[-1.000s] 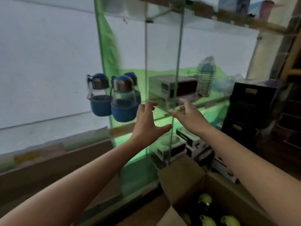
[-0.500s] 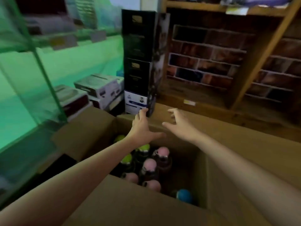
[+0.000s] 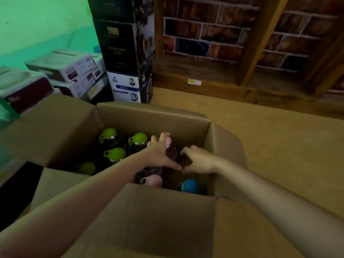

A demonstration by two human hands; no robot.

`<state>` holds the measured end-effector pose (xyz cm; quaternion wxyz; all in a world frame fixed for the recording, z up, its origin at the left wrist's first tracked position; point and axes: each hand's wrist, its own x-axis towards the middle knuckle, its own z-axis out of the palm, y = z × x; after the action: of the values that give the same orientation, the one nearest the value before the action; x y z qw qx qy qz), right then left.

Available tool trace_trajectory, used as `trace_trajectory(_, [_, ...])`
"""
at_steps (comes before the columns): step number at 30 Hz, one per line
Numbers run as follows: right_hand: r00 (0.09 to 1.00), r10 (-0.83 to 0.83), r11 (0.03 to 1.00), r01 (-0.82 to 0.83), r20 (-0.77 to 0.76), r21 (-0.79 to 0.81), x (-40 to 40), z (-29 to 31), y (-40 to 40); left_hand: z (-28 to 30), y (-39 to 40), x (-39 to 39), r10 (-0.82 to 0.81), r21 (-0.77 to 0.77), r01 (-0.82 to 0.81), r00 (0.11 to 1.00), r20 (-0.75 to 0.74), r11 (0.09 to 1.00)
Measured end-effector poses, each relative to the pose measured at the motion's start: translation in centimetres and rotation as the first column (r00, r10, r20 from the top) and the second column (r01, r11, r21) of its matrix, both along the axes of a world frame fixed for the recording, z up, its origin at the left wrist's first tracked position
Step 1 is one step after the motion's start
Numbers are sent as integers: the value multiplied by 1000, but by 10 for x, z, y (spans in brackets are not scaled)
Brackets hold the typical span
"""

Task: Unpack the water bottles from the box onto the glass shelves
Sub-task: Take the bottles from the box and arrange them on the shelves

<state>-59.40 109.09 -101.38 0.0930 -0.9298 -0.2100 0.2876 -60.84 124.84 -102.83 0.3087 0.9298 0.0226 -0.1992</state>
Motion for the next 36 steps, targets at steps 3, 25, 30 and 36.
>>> trace_trajectory(3, [973,189,929,-222,-135,-297,-4,-17,7,-6,3,-2,-14,11,15,1000,-19,1000])
trace_trajectory(25, [929,204,918,-292,310,269,-6,152,73,89,66,-53,136,-361,-36,958,254,932])
trace_trajectory(30, [860,216,767,-443,462,465,-45,227,135,162,110,-102,407,-441,-183,771,490,878])
trace_trajectory(36, [725,294,518,-668,622,534,-100,303,221,243,177,-181,588,-497,-322,536,606,806])
